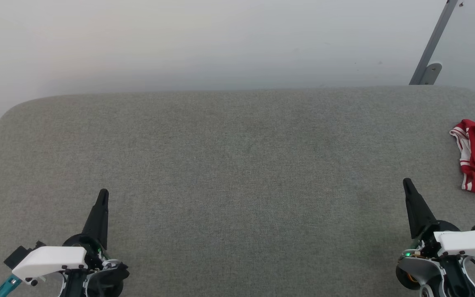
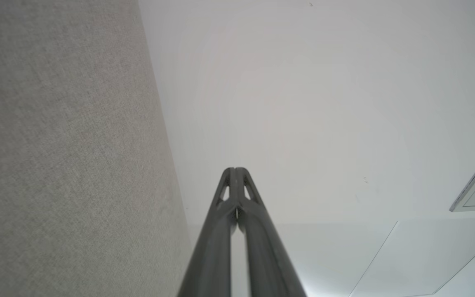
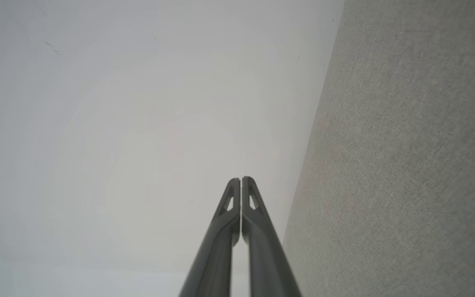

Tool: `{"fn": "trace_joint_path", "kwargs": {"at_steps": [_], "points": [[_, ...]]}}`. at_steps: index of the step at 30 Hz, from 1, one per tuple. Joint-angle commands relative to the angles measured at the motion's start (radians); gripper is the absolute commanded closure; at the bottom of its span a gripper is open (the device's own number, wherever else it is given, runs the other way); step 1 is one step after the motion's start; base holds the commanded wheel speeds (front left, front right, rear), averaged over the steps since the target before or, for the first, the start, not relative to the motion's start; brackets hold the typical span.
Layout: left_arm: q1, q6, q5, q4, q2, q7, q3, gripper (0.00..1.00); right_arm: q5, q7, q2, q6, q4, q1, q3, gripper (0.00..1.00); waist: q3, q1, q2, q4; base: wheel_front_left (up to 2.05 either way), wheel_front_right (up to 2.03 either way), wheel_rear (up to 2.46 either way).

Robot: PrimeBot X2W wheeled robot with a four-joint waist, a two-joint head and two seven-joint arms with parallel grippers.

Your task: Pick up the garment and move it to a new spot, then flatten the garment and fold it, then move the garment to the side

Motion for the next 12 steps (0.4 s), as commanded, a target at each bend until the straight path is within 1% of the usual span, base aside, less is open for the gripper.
{"fn": "trace_joint_path", "kwargs": {"at_steps": [1,12], "points": [[-0.012,-0.006,0.003,0.0,-0.001,0.003,0.003,1.0,0.002,0.002,0.001,0.0,0.001,-0.005,0.0,1.0,0.0,0.0,0.0,0.0,0.0,0.0,0.0],[-0.012,-0.006,0.004,0.0,-0.001,0.004,0.003,1.0,0.002,0.002,0.002,0.0,0.001,-0.005,0.0,1.0,0.0,0.0,0.0,0.0,0.0,0.0,0.0]]}}
